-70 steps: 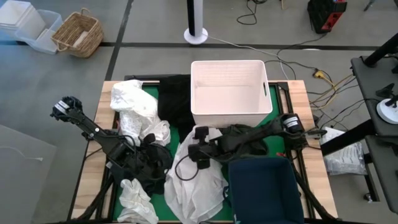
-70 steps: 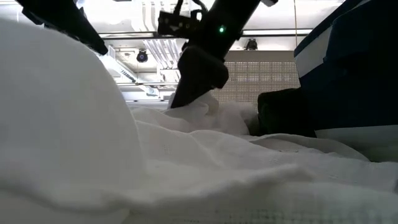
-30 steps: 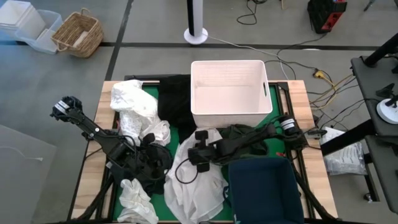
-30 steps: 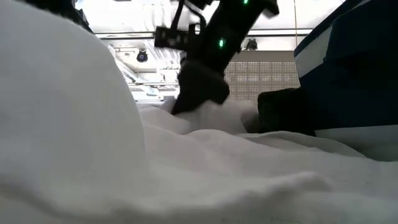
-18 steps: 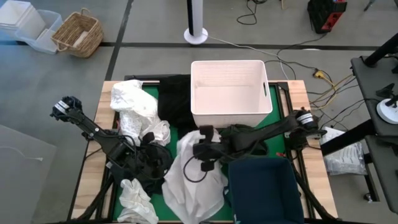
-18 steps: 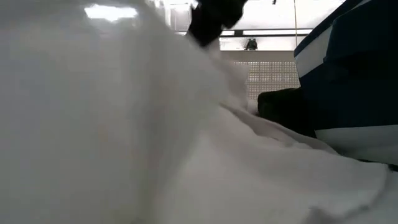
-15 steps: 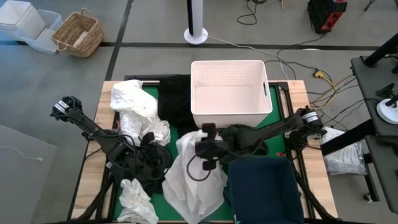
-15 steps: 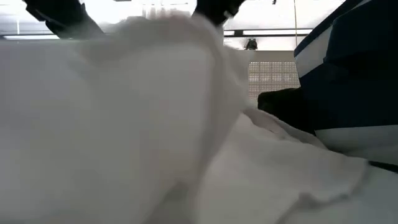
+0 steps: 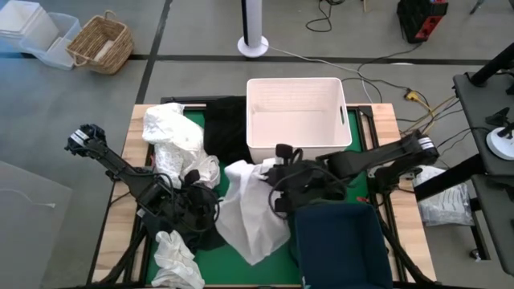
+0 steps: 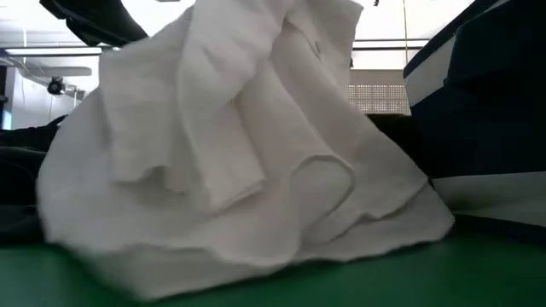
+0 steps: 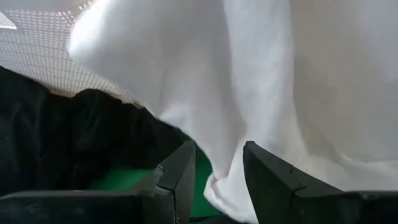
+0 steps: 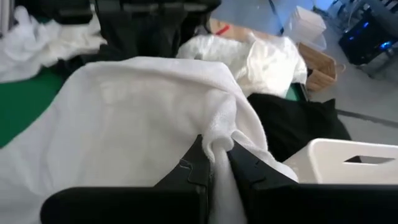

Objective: Sort clothes
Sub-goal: Put the white long sleeve shirt into the white laundry bin

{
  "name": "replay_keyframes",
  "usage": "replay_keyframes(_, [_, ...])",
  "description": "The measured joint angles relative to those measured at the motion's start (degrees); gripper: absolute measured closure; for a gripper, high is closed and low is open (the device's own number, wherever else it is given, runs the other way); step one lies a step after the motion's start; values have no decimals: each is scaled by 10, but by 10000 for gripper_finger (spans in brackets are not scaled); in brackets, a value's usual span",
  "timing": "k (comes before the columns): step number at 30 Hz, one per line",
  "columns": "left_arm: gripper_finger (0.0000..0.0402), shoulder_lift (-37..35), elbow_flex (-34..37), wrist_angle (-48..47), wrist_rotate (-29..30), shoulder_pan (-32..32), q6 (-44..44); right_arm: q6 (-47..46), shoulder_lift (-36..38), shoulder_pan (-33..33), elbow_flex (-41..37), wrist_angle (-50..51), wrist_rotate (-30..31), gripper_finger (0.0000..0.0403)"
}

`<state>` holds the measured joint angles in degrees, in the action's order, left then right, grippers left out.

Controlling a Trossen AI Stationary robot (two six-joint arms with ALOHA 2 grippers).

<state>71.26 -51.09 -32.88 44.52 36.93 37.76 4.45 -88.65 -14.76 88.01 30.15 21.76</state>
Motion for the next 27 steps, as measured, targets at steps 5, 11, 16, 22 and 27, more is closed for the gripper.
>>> replay_keyframes(5, [286,0,0,-2,0,0,0,0,31,0,0,-3,-10,390])
replay_keyframes(11, [286,0,0,-2,0,0,0,0,63,0,0,-13,-10,390])
replay_keyframes(16, [286,0,0,-2,-26,0,14,2,86,0,0,-46,-41,390])
replay_keyframes(22, [286,0,0,-2,-62,0,23,7,108,0,3,-82,-59,390])
replay_keyframes(27, [286,0,0,-3,-62,0,23,12,123,0,24,-90,-64,390])
